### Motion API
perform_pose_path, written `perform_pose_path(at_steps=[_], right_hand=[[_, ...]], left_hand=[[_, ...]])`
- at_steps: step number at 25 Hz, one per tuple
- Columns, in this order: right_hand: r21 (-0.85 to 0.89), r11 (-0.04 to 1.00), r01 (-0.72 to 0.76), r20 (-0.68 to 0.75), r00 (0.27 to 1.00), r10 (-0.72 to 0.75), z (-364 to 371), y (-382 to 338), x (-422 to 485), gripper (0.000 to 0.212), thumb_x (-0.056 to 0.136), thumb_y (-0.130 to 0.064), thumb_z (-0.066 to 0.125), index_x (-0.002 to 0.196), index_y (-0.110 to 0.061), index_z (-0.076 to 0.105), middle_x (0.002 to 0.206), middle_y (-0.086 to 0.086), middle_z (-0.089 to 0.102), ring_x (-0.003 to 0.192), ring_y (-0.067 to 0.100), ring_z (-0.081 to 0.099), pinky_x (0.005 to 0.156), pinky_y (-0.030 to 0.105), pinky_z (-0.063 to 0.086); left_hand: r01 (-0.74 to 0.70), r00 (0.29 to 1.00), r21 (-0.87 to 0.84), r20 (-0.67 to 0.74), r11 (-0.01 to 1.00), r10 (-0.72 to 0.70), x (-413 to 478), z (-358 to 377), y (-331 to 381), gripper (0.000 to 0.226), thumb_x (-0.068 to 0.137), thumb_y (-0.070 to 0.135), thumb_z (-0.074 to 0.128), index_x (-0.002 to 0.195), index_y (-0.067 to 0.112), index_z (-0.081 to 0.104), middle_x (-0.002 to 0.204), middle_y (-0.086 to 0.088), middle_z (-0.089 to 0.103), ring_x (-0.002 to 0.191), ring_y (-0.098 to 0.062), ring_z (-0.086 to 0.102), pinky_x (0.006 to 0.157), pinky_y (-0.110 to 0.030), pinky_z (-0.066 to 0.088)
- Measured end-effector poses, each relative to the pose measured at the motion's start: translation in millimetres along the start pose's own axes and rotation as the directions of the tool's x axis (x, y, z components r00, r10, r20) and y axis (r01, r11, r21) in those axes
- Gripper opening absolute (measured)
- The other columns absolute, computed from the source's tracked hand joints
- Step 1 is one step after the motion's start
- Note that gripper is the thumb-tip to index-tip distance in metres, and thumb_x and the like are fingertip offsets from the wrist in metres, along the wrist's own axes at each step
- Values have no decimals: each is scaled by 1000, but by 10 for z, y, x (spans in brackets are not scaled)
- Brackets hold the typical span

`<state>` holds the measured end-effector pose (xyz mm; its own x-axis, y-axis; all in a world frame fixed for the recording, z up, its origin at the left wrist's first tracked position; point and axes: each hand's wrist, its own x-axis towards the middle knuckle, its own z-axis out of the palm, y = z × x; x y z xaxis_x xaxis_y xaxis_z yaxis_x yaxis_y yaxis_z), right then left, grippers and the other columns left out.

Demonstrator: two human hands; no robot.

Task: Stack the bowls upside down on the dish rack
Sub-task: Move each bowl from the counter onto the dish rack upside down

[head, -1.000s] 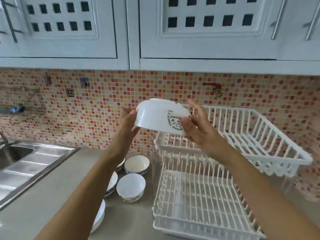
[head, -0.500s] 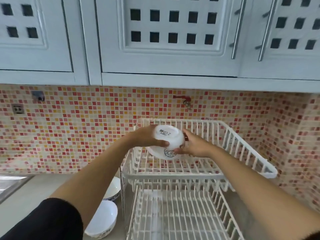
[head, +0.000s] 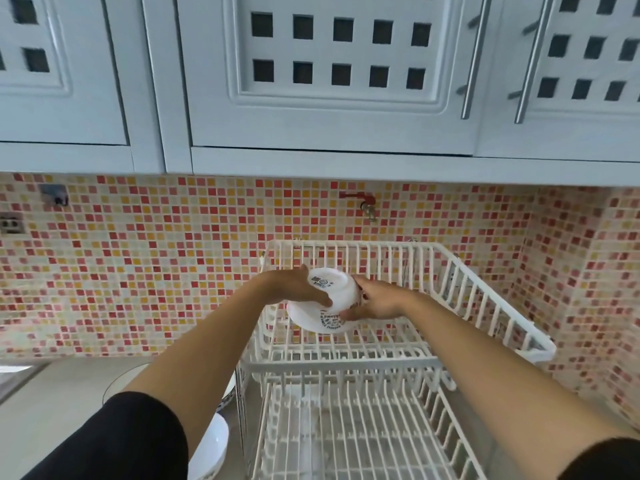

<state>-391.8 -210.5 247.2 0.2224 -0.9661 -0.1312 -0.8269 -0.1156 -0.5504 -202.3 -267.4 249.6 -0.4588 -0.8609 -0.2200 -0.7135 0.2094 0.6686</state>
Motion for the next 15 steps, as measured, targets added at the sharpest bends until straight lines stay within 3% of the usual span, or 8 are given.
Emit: perform_pose_path(at_steps=[3, 5, 7, 9, 13, 15], right_hand=[[-55, 998, -38, 22, 999, 39, -38, -65, -130, 90, 83, -37, 68, 150, -14, 13, 156, 3, 23, 141, 23, 29, 109, 29, 28], [-137, 989, -56, -52, 997, 49, -54, -107, -209, 95, 82, -42, 66, 150, -12, 7, 160, 6, 12, 144, 25, 23, 113, 33, 25], [-167, 986, -21, -177, 984, -9, -34, -182, -281, 89, 87, -43, 60, 151, -12, 6, 160, 7, 10, 145, 25, 19, 114, 35, 23], [-133, 985, 111, -298, 943, -146, 70, -354, -350, 76, 92, -41, 51, 151, -13, 12, 160, 5, 13, 146, 23, 17, 115, 35, 19], [-43, 873, 485, -492, 751, -441, 535, -944, -538, 59, 96, -33, 45, 148, -14, 24, 157, 3, 23, 144, 15, 20, 110, 22, 14], [22, 804, 595, -497, 704, -507, 905, -1252, -612, 58, 96, -29, 47, 148, -15, 25, 156, 2, 25, 144, 13, 21, 110, 20, 15]], left_hand=[[-14, 992, 89, -126, 996, 25, -203, 44, 127, 107, 76, 66, 57, 152, 14, 1, 160, -9, 14, 145, -34, 22, 117, -50, 24], [-83, 960, 178, -249, 980, 127, -436, 41, 210, 89, 90, 60, 39, 152, 10, -1, 162, -9, 0, 149, -30, 9, 120, -48, 12], [-121, 916, 211, -353, 970, 191, -675, 12, 234, 76, 95, 53, 29, 152, 9, 4, 161, -9, 1, 149, -27, 6, 119, -45, 8], [-135, 874, 182, -442, 974, 204, -900, -17, 165, 67, 98, 48, 26, 152, 11, 9, 161, -9, 7, 149, -27, 10, 119, -42, 12], [-125, 746, 46, -655, 991, 124, -1393, 68, -163, 59, 99, 46, 25, 150, 17, 20, 160, -7, 20, 146, -28, 22, 116, -44, 22], [-89, 688, -2, -723, 996, 60, -1633, 89, -503, 59, 98, 48, 24, 150, 19, 23, 159, -5, 22, 145, -27, 25, 117, -44, 23]])
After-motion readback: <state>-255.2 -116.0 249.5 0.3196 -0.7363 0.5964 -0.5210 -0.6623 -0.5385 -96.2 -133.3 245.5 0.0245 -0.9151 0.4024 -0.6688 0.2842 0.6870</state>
